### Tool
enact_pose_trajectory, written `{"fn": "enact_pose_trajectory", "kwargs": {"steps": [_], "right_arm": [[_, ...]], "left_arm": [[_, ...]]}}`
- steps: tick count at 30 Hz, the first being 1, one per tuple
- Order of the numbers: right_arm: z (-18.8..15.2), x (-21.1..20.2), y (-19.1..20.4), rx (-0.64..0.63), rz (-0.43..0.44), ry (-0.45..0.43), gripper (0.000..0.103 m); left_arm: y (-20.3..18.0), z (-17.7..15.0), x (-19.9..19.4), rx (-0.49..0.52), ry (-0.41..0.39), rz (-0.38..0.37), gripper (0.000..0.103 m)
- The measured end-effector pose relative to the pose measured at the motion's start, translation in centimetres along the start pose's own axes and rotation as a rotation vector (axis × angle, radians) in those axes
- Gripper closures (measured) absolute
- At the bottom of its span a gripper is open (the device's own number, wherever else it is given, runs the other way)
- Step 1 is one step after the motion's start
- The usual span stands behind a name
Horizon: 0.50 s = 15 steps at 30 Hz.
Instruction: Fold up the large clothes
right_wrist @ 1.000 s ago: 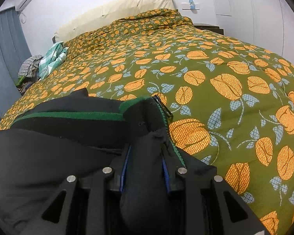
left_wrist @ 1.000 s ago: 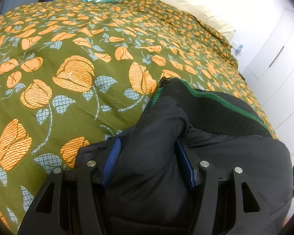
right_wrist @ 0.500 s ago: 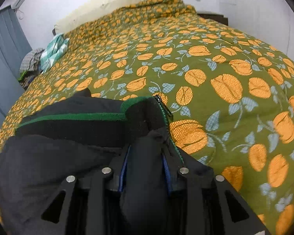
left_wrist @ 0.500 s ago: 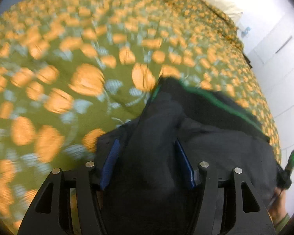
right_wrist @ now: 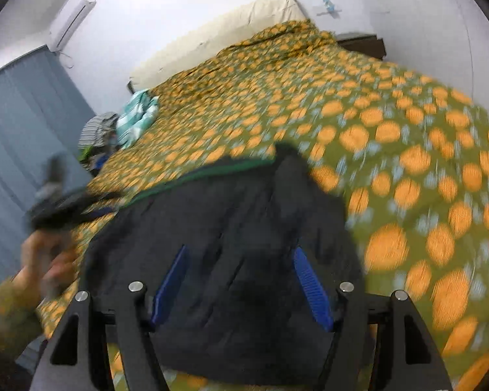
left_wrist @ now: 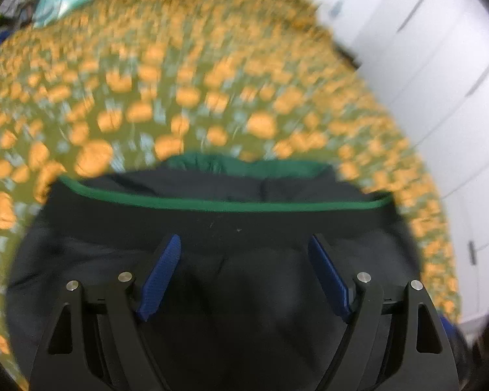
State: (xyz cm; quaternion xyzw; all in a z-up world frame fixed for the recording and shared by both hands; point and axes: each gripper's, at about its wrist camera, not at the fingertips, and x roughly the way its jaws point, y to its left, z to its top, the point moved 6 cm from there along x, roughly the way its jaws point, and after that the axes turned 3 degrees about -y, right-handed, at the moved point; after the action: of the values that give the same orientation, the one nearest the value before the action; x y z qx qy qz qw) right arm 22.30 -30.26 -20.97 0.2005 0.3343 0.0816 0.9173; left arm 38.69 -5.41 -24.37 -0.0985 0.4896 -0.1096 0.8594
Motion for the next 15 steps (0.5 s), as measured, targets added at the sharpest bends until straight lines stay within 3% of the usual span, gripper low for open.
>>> {"fn": "enact_pose_trajectory", "kwargs": {"steps": [4,10,15], "right_arm": [[-3.6,-1.0,0.3,0.009,-0.002,0.038,0.034],[-5.6,-1.1,-0.4,0.056,-0.005,0.077,0.034],[-4.2,-2.5,0.8,0.017,0.012,0.024,0.034]], "left_arm": [[-0.7,-2.9,3.0,0.145,-0.029,0.116,0.016],[-0.3,-3.2,1.5,0.155,-0.019,0.096,0.018],[-1.2,-6.6,-3.6,0.232,-0.051,0.055,0.018]]}}
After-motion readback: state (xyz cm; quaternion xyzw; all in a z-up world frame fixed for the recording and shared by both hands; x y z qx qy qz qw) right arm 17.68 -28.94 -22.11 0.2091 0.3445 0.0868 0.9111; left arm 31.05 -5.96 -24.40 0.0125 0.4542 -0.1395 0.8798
